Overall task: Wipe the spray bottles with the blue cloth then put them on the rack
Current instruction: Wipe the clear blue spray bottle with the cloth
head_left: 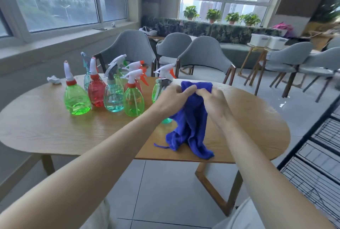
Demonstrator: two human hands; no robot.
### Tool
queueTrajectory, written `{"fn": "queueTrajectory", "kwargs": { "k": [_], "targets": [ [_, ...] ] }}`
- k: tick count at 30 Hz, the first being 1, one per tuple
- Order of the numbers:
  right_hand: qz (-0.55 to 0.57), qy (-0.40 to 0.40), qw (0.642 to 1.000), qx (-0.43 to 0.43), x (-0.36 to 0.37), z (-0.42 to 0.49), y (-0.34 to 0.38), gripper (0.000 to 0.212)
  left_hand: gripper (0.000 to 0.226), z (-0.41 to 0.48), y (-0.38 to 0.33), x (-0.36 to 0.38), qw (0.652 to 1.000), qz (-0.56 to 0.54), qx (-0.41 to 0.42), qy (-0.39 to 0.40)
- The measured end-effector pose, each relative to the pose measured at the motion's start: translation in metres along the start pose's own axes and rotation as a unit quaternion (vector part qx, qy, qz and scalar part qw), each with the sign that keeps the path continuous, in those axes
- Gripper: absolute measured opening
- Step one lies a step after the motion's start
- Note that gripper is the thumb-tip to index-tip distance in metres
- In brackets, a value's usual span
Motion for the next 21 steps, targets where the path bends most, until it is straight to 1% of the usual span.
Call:
{"fn": "queueTrajectory", "kwargs": {
  "k": [2,3,5,7,8,9,11,12,13,15,17,19,21],
  "targets": [
    [-0.013,-0.013,1.000,-0.002,-0.010,-0.001,0.015,0.019,0.051,0.003,-0.019,-0.004,0.999,-0.026,0.031,-0.020],
    [-0.018,-0.016,1.000,-0.004,-0.013,0.000,0.020,0.019,0.042,0.004,-0.025,-0.006,0.998,-0.033,0.041,-0.026],
    [-0.031,-0.029,0.999,-0.014,-0.022,0.000,0.029,0.017,0.033,0.008,-0.039,-0.009,0.997,-0.039,0.049,-0.039],
    [-0.040,-0.046,0.998,-0.031,-0.027,0.002,0.039,0.014,0.030,0.014,-0.052,-0.015,0.996,-0.035,0.052,-0.060],
    [-0.045,-0.055,0.997,-0.033,-0.030,0.004,0.042,0.015,0.030,0.018,-0.057,-0.019,0.996,-0.037,0.052,-0.067],
    [-0.054,-0.066,0.996,-0.028,-0.034,0.008,0.041,0.019,0.034,0.021,-0.061,-0.021,0.995,-0.043,0.051,-0.072],
    [-0.096,-0.093,0.991,-0.011,-0.041,0.016,0.041,0.039,0.052,0.029,-0.070,-0.024,0.994,-0.054,0.051,-0.077],
    [-0.131,-0.107,0.986,-0.009,-0.044,0.019,0.043,0.050,0.053,0.035,-0.074,-0.024,0.994,-0.052,0.050,-0.077],
    [-0.167,-0.120,0.979,-0.011,-0.046,0.022,0.045,0.060,0.048,0.037,-0.080,-0.023,0.995,-0.047,0.051,-0.075],
    [-0.222,-0.153,0.962,-0.035,-0.051,0.025,0.053,0.075,0.030,0.044,-0.087,-0.022,0.994,-0.036,0.055,-0.083],
    [-0.245,-0.182,0.950,-0.067,-0.055,0.025,0.063,0.078,0.029,0.053,-0.093,-0.022,0.993,-0.030,0.056,-0.102],
    [-0.237,-0.200,0.946,-0.089,-0.059,0.024,0.073,0.075,0.032,0.060,-0.100,-0.022,0.990,-0.038,0.054,-0.121],
    [-0.234,-0.212,0.942,-0.112,-0.064,0.025,0.083,0.072,0.029,0.063,-0.110,-0.021,0.990,-0.059,0.048,-0.123]
  ]
}}
Point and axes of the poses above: each hand's wrist, its own z-axis towards the middle knuckle, its own x-axis out of the palm, y = z × x, the point moved 6 cm from there along z, towards the middle knuckle, and after that the axes turned 8 degrees about z, right-handed, at the moved point
